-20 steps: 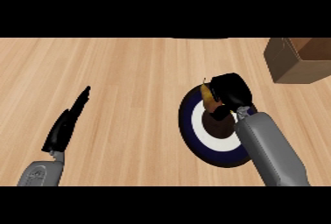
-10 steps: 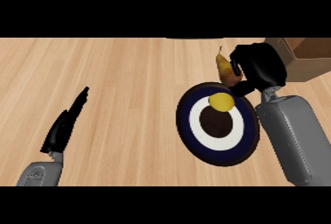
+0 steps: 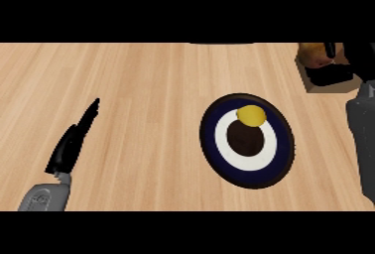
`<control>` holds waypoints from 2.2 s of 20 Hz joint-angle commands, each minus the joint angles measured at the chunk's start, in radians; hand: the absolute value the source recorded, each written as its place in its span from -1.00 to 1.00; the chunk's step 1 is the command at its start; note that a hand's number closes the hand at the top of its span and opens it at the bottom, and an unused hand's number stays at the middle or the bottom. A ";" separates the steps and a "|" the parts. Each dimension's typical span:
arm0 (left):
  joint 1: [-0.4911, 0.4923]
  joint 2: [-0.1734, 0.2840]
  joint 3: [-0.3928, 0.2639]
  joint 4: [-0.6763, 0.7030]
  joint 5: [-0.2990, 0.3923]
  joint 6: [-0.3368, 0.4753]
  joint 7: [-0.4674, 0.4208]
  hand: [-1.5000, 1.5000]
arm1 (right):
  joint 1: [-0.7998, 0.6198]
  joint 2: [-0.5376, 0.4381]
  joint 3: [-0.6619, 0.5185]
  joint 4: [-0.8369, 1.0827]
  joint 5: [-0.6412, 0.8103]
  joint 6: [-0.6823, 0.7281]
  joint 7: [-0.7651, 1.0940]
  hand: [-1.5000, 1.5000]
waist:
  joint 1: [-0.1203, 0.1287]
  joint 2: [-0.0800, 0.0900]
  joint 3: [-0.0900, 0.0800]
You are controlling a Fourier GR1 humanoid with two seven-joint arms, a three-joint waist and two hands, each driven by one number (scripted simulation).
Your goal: Pick the pear from the plate and place it in the cardboard box
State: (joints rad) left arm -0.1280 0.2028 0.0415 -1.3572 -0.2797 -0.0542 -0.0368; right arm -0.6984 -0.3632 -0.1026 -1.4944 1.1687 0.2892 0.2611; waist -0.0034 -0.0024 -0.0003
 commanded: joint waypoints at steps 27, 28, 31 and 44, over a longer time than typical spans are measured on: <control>-0.065 -0.021 -0.010 0.067 -0.022 -0.016 -0.038 0.00 | -0.223 -0.227 -0.340 1.015 -0.153 -0.229 -0.425 -1.00 | 0.037 0.021 0.003; -0.026 -0.006 -0.004 0.016 -0.014 -0.026 -0.020 0.00 | -0.211 -0.255 -0.393 1.005 -0.209 -0.228 -0.485 -1.00 | 0.040 0.017 0.004; -0.049 -0.027 -0.014 0.028 -0.018 -0.017 0.003 0.00 | -0.240 -0.209 -0.498 1.013 -0.326 -0.266 -0.550 -1.00 | 0.038 0.020 0.005; -0.033 -0.011 -0.001 0.015 0.001 -0.043 -0.019 0.00 | -0.269 -0.342 -0.784 1.198 -0.596 -0.268 -0.649 -1.00 | 0.064 0.031 0.006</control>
State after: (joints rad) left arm -0.1725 0.1883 0.0382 -1.3394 -0.2913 -0.0816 -0.0461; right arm -0.9719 -0.6718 -0.8121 -0.3315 0.6391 0.0509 -0.3507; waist 0.0479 0.0228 0.0045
